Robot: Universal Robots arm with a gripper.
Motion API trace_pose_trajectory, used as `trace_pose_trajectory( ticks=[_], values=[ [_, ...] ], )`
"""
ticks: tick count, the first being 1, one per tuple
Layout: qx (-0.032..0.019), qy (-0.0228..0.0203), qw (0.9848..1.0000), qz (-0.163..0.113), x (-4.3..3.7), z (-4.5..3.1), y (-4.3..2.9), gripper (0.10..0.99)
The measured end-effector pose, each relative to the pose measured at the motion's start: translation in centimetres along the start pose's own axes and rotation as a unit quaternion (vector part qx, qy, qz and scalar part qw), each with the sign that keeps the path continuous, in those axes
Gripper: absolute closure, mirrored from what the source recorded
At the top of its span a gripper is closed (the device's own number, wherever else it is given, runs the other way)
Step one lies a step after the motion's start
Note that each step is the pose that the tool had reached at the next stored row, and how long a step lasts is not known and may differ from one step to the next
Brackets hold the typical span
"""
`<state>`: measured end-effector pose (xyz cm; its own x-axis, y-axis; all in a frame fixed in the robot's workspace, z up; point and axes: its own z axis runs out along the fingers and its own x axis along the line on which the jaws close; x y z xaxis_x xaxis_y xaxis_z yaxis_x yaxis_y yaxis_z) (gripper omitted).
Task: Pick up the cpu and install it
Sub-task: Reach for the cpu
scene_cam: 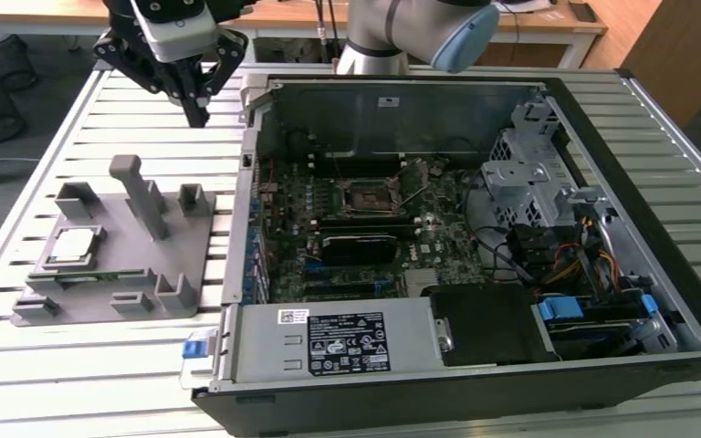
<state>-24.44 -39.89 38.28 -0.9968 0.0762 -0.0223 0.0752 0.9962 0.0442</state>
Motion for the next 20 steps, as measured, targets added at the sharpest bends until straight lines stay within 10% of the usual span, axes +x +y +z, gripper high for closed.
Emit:
trace_pose_trajectory(
  ticks=[20],
  values=[
    [0.0000,0.0000,1.0000,0.000,1.43,0.06,-0.11,0.980]
  ],
)
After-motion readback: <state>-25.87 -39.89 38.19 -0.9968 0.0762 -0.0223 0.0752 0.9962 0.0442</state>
